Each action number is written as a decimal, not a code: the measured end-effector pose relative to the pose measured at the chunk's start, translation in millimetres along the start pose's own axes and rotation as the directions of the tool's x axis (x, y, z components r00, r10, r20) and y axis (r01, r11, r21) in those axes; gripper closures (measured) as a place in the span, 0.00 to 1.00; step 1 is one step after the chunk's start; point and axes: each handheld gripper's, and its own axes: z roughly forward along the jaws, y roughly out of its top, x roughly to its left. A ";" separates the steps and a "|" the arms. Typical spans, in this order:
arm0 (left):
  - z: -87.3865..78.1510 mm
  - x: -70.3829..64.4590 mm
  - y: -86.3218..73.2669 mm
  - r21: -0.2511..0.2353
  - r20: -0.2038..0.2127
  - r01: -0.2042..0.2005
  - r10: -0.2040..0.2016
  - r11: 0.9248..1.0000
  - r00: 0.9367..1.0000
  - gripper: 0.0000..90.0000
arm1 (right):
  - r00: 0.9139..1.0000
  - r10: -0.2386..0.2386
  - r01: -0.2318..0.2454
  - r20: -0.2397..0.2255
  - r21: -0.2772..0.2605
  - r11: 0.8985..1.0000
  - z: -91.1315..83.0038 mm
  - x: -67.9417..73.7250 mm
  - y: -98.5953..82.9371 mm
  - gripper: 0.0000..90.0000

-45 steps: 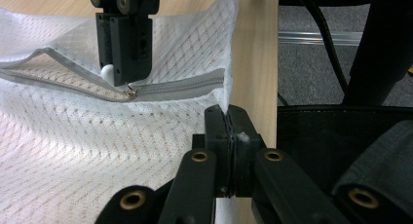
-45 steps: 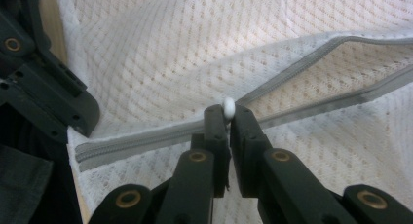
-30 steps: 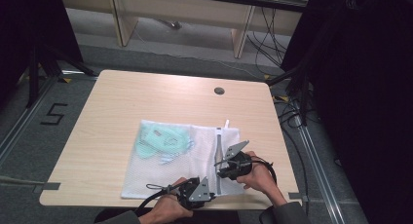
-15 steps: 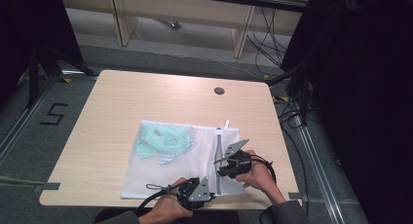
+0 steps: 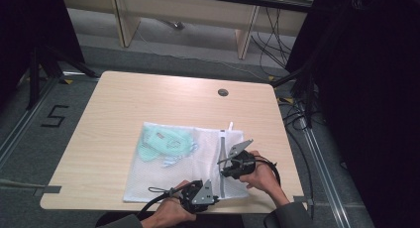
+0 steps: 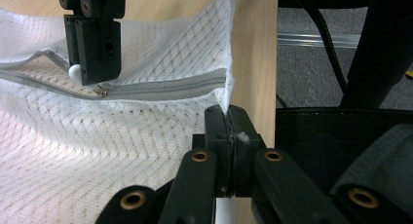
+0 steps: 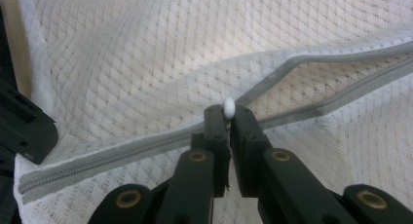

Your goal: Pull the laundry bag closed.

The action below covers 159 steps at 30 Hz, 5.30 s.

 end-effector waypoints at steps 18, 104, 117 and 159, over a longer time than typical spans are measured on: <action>-0.6 0.9 0.5 0.003 0.006 0.004 -0.004 1.000 1.000 0.99 | 1.000 0.005 -0.004 0.023 -0.008 1.000 -0.6 -7.8 3.0 0.96; -1.0 0.5 0.3 -0.004 0.005 0.021 -0.021 1.000 1.000 0.99 | 0.994 0.066 -0.063 0.085 -0.036 0.997 8.0 -42.0 19.8 0.96; -2.2 1.5 0.8 -0.005 0.006 0.027 -0.027 1.000 1.000 0.99 | 0.993 0.074 -0.070 0.092 -0.052 0.996 10.0 -45.5 22.4 0.96; -2.7 -0.6 2.2 -0.003 0.014 0.022 -0.022 1.000 1.000 0.99 | 0.987 0.101 -0.095 0.123 -0.056 0.994 15.5 -71.3 28.1 0.96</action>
